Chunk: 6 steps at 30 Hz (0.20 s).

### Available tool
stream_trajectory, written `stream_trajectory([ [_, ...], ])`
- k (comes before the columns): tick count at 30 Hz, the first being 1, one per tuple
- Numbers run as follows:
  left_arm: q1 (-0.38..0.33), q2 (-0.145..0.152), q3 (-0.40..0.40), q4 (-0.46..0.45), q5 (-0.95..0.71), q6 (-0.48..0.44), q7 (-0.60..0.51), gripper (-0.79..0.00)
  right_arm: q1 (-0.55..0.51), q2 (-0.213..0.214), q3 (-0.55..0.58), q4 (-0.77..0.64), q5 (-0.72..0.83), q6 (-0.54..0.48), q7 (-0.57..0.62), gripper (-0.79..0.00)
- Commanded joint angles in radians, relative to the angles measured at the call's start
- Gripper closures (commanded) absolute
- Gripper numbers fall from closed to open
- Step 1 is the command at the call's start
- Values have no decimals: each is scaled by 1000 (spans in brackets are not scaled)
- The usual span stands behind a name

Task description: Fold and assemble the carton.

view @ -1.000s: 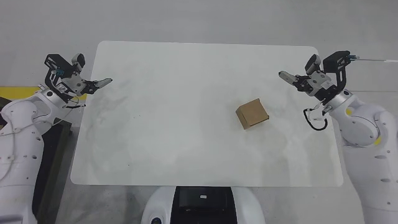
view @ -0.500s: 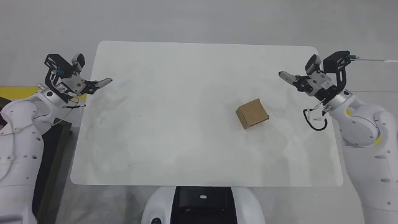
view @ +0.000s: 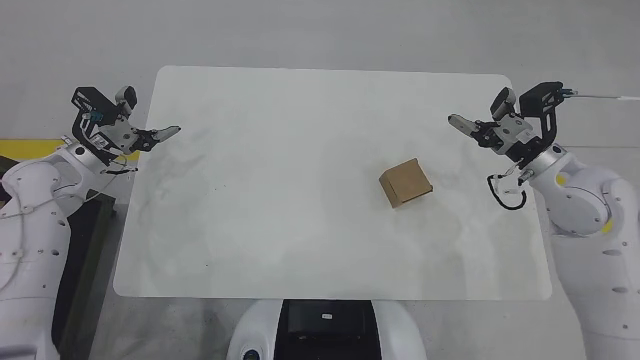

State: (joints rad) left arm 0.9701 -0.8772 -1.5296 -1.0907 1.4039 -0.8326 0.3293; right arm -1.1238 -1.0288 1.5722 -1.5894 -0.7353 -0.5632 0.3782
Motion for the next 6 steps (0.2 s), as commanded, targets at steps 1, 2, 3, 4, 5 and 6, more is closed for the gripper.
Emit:
stream_trajectory([
  [1, 0, 0, 0, 0, 0, 0, 0, -784, 0, 0, 0, 0, 0, 0, 0, -784],
  [2, 0, 0, 0, 0, 0, 0, 0, -784, 0, 0, 0, 0, 0, 0, 0, -784],
  [3, 0, 0, 0, 0, 0, 0, 0, -785, 0, 0, 0, 0, 0, 0, 0, -784],
  [4, 0, 0, 0, 0, 0, 0, 0, -784, 0, 0, 0, 0, 0, 0, 0, -784],
  [5, 0, 0, 0, 0, 0, 0, 0, -785, 0, 0, 0, 0, 0, 0, 0, -784],
  [6, 0, 0, 0, 0, 0, 0, 0, -784, 0, 0, 0, 0, 0, 0, 0, -784],
])
